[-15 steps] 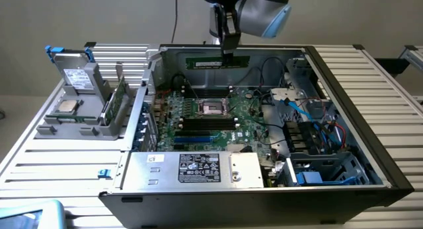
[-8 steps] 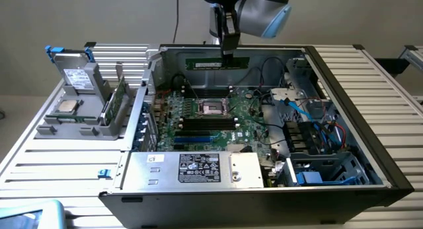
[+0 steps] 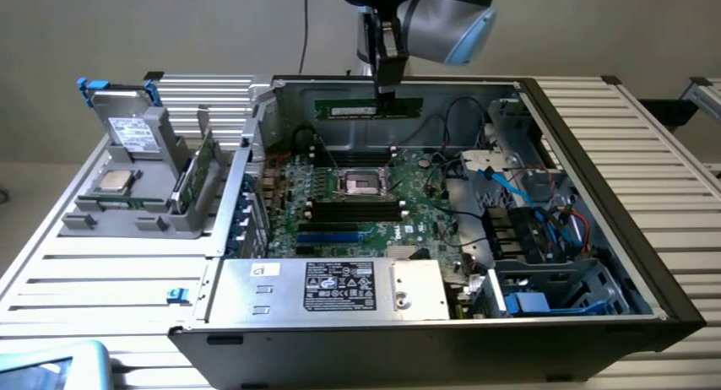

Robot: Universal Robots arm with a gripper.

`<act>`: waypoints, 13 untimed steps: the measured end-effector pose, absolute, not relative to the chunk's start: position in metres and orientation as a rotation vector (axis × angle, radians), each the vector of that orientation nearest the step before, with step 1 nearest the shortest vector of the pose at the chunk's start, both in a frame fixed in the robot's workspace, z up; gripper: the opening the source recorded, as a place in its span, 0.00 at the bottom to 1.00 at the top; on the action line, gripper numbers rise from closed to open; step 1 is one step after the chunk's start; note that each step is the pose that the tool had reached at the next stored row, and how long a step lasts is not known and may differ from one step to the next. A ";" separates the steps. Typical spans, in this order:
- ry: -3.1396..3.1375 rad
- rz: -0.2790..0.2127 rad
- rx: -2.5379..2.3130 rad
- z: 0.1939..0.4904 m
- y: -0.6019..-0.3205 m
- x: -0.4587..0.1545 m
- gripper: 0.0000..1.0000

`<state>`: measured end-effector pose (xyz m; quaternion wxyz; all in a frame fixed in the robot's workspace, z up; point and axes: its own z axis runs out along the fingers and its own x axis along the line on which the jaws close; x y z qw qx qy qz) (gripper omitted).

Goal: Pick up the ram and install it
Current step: 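Pick up the ram and move it above insertion slot, then insert the ram into the slot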

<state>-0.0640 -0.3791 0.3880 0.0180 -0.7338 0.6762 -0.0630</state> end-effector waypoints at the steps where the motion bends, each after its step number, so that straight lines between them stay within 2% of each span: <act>1: 2.103 -0.196 -2.277 0.387 -0.379 -0.064 0.15; 13: 2.121 -0.195 -2.263 0.380 -0.377 -0.066 0.15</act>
